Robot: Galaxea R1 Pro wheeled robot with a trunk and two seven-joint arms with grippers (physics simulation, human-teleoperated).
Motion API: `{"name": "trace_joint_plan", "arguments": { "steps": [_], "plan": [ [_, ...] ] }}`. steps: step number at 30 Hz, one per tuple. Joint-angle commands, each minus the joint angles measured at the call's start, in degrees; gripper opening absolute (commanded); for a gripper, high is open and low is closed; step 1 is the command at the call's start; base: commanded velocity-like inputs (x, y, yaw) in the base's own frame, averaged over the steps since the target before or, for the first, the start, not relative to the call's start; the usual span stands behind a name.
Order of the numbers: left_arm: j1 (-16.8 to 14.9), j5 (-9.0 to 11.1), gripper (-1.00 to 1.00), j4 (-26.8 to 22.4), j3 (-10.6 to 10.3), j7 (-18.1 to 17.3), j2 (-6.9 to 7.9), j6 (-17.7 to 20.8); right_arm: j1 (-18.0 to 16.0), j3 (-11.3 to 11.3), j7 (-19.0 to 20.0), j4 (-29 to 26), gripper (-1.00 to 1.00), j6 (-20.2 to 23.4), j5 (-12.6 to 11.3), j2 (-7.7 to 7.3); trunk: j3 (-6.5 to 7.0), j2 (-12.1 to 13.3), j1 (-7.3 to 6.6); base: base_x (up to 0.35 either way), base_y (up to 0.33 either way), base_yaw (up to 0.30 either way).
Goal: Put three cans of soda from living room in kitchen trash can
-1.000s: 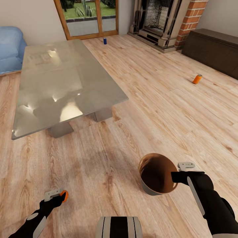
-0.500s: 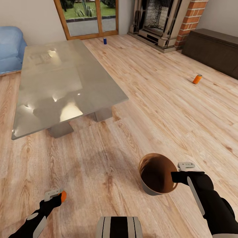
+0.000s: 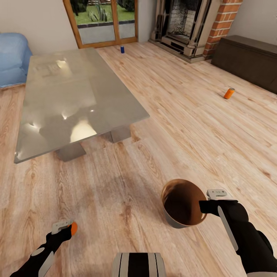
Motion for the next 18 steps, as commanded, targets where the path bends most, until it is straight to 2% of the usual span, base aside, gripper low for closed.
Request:
{"name": "trace_joint_plan", "arguments": {
  "steps": [1, 5, 9, 18],
  "plan": [
    [0.0, -0.1, -1.0, 0.0, 0.0, 0.0, 0.0, 0.0, 0.0, 0.0, 0.2, 0.0, -1.0, 0.0, -0.8, 0.0, 0.23, 0.0, -0.03, 0.0, 0.0, 0.0],
    [0.0, -0.1, -1.0, 0.0, 0.0, 0.0, 0.0, 0.0, 0.0, 0.0, 0.2, 0.0, -1.0, 0.0, -0.9, 0.0, 1.12, 0.1, -0.13, 0.0, 0.0, 0.0],
    [0.0, -0.1, -1.0, 0.1, 0.0, 0.0, 0.0, 0.0, 0.0, 0.0, 0.2, 0.0, -1.0, 0.0, -0.8, 0.0, 1.84, 1.7, -1.01, 0.0, 0.0, 0.0],
    [0.0, -0.1, -1.0, 0.0, 0.0, 0.0, 0.0, 0.0, 0.0, 0.0, 0.2, 0.0, -1.0, 0.0, -0.8, 0.0, 1.84, 1.7, -1.01, 0.0, 0.0, 0.0]
  ]
}}
